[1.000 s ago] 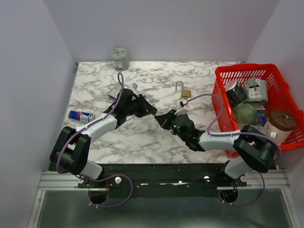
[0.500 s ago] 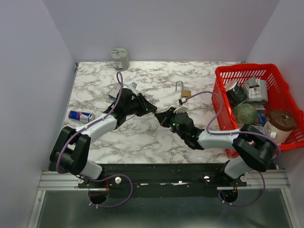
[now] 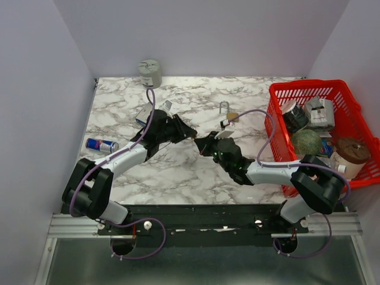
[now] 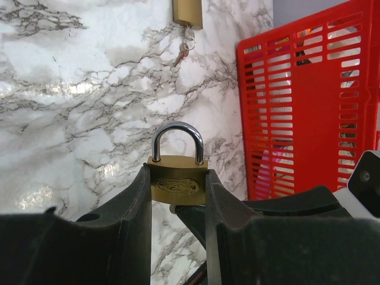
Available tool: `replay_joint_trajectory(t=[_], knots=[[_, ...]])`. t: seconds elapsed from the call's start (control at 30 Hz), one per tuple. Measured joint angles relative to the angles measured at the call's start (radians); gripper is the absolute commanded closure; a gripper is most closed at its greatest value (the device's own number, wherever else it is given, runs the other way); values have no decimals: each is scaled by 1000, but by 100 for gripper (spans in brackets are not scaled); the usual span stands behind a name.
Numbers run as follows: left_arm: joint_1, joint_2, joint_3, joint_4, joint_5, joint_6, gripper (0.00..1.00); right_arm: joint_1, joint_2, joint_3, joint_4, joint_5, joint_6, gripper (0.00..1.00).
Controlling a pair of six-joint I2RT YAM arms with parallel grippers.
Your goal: Unlock with the key
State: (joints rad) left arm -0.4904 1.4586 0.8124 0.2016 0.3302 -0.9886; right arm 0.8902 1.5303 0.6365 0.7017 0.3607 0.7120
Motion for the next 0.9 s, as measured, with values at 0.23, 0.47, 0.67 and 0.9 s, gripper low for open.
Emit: replay_joint_trajectory(t=[0.23, 0.47, 0.67, 0.9], knots=[[-9, 0, 14, 27, -36, 12, 100, -5, 8, 32, 0, 24, -105, 99], [-10, 0, 14, 43, -38, 25, 100, -32, 7, 33, 2, -23, -101, 99], [-10, -2, 20, 88, -14, 46, 100, -106, -29, 16, 7, -167, -40, 99], [-19, -31, 32, 165, 60, 64, 100, -191, -137, -9, -11, -330, 29, 99]])
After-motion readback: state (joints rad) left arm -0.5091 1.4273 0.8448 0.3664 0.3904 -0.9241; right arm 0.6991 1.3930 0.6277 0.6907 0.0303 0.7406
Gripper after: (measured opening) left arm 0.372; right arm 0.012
